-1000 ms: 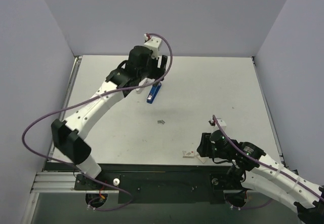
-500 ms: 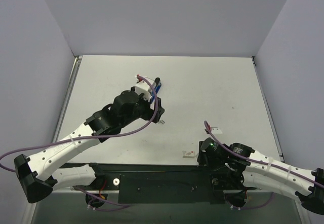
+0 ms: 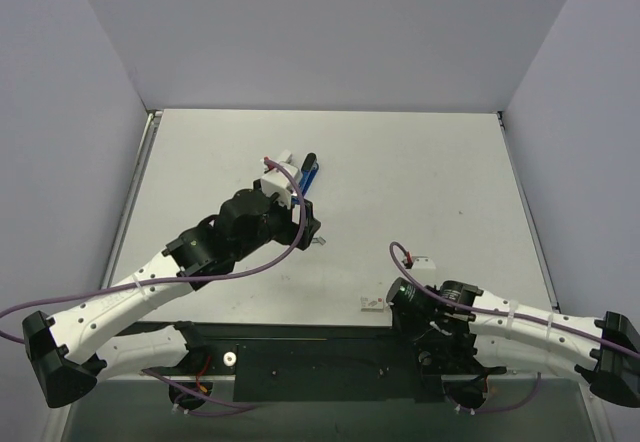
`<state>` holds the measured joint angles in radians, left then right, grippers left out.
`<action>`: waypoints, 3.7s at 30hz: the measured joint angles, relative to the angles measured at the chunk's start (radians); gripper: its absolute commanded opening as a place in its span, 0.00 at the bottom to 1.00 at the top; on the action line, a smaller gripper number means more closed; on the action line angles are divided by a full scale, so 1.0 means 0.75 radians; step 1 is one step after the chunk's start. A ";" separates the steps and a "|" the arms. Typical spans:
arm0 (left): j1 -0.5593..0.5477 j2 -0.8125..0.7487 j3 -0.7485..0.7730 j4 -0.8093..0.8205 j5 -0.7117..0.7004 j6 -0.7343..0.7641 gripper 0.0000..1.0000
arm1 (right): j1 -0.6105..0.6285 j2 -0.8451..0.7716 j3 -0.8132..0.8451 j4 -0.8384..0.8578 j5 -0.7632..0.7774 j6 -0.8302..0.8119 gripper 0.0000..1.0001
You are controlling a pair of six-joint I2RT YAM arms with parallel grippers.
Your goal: Unload the staples from the stapler
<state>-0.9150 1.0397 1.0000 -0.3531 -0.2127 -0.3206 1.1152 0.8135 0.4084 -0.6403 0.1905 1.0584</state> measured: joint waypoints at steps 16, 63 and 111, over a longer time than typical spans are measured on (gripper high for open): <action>0.000 0.008 -0.037 0.036 0.000 0.004 0.85 | 0.008 0.211 0.001 0.113 0.065 0.015 0.38; 0.000 -0.164 -0.254 0.098 0.020 -0.025 0.85 | -0.456 1.041 0.541 0.680 -0.150 -0.924 0.37; 0.000 -0.616 -0.403 0.096 0.056 -0.188 0.85 | -0.427 1.496 1.174 0.432 -0.453 -1.479 0.49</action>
<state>-0.9150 0.5777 0.6975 -0.2813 -0.1707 -0.4618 0.7948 1.9354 1.2888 -0.3161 -0.1493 -0.0505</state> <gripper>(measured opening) 0.851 0.497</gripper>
